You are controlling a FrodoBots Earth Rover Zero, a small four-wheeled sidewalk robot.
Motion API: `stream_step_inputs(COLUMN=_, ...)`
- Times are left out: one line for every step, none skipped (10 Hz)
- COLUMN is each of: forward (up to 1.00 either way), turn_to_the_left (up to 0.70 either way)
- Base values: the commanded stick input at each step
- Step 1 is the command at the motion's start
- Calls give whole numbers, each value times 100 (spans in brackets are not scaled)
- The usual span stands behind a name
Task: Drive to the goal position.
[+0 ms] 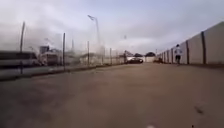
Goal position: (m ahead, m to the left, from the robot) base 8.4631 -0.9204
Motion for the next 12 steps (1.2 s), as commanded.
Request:
stream_step_inputs(forward=50, turn_to_the_left=0)
stream_step_inputs(forward=50, turn_to_the_left=0)
stream_step_inputs(forward=50, turn_to_the_left=0)
stream_step_inputs(forward=50, turn_to_the_left=0)
stream_step_inputs(forward=50, turn_to_the_left=0)
stream_step_inputs(forward=50, turn_to_the_left=0)
stream_step_inputs(forward=50, turn_to_the_left=0)
stream_step_inputs(forward=50, turn_to_the_left=0)
stream_step_inputs(forward=50, turn_to_the_left=0)
stream_step_inputs(forward=50, turn_to_the_left=0)
stream_step_inputs(forward=50, turn_to_the_left=0)
stream_step_inputs(forward=50, turn_to_the_left=0)
